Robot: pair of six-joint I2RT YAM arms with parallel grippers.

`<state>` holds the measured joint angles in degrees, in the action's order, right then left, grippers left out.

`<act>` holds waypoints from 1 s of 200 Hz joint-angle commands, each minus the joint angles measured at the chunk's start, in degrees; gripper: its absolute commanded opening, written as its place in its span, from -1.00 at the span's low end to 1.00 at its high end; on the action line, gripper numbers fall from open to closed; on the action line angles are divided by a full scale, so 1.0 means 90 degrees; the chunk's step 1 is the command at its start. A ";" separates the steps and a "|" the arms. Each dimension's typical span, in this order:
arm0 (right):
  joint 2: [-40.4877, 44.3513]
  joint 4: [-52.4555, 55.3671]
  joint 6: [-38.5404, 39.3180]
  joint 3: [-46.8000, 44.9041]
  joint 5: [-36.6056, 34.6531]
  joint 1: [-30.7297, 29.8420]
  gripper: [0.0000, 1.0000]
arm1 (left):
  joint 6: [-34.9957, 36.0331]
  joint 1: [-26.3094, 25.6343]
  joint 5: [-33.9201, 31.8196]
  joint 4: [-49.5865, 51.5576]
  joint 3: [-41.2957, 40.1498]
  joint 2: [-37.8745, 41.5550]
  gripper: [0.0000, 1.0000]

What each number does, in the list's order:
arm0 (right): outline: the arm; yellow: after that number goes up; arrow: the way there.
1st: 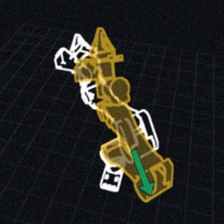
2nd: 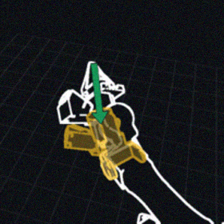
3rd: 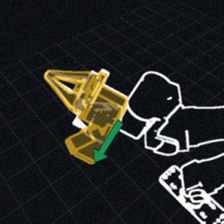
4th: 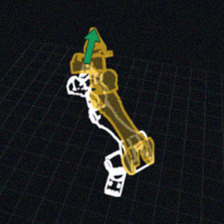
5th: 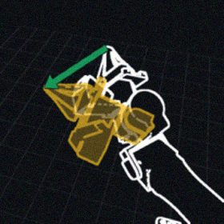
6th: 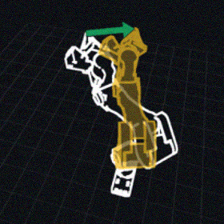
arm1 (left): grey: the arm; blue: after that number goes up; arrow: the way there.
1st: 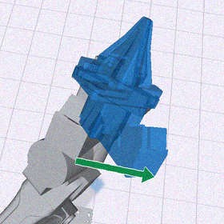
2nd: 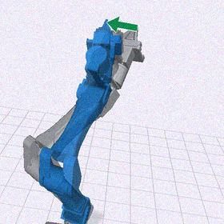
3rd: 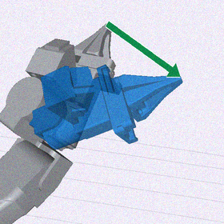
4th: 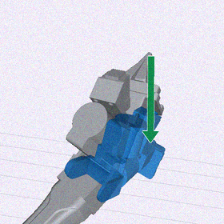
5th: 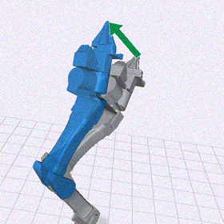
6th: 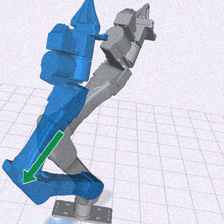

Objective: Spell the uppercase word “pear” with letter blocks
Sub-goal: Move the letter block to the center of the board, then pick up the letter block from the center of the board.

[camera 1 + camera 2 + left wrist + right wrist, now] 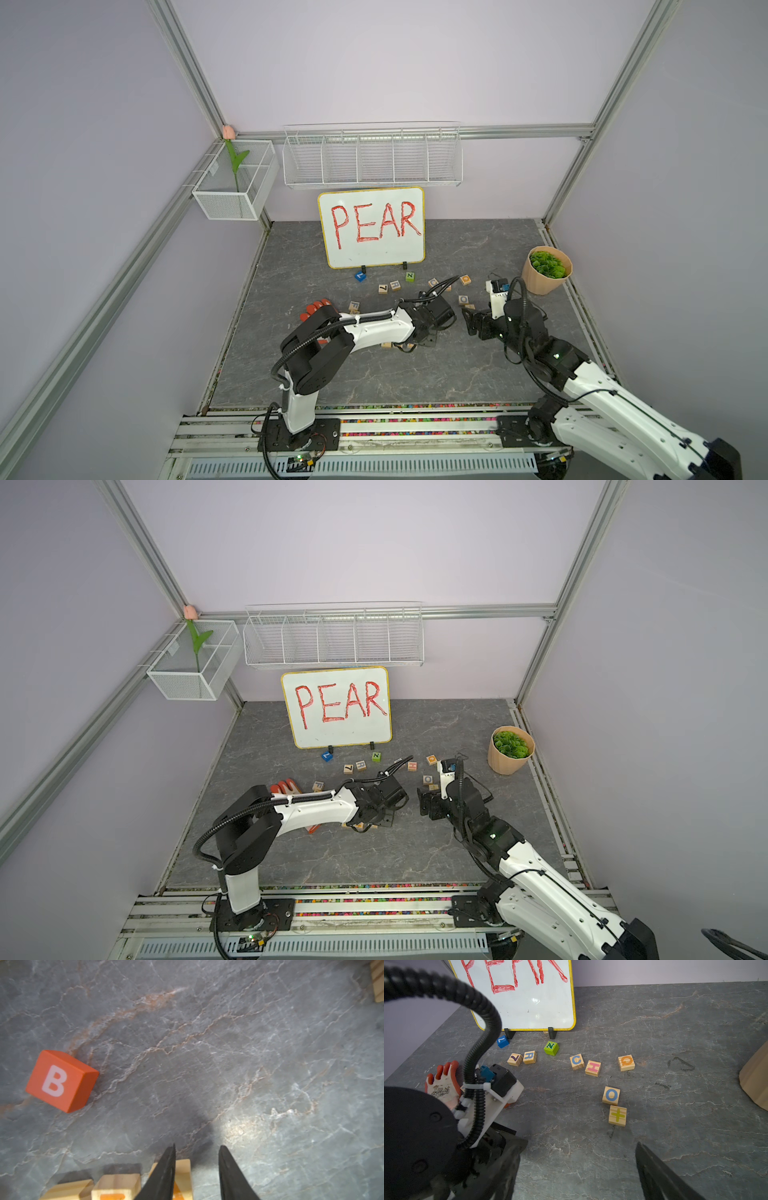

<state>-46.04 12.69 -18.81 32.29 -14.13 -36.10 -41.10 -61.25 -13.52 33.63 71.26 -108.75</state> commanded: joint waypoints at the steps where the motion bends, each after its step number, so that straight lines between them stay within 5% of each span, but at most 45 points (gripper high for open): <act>1: 0.0066 0.0065 0.0040 -0.0004 -0.0090 0.0001 0.78 | -0.0010 0.0008 -0.0080 0.0180 0.0058 -0.0026 -0.28; 121: 0.0063 0.0185 0.0296 0.0133 -0.0319 0.0004 0.78 | 0.0398 0.0009 -0.0174 0.0204 -0.0116 0.0096 -0.31; 200: -0.0335 -0.0019 0.0259 0.0387 -0.0507 0.0022 0.78 | 0.0949 0.0355 -0.0998 0.0443 0.0296 0.1155 -0.22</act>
<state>-47.05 14.63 -17.30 33.74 -17.23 -36.07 -35.03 -60.77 -18.79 35.79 71.22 -101.67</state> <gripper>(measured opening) 0.889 0.380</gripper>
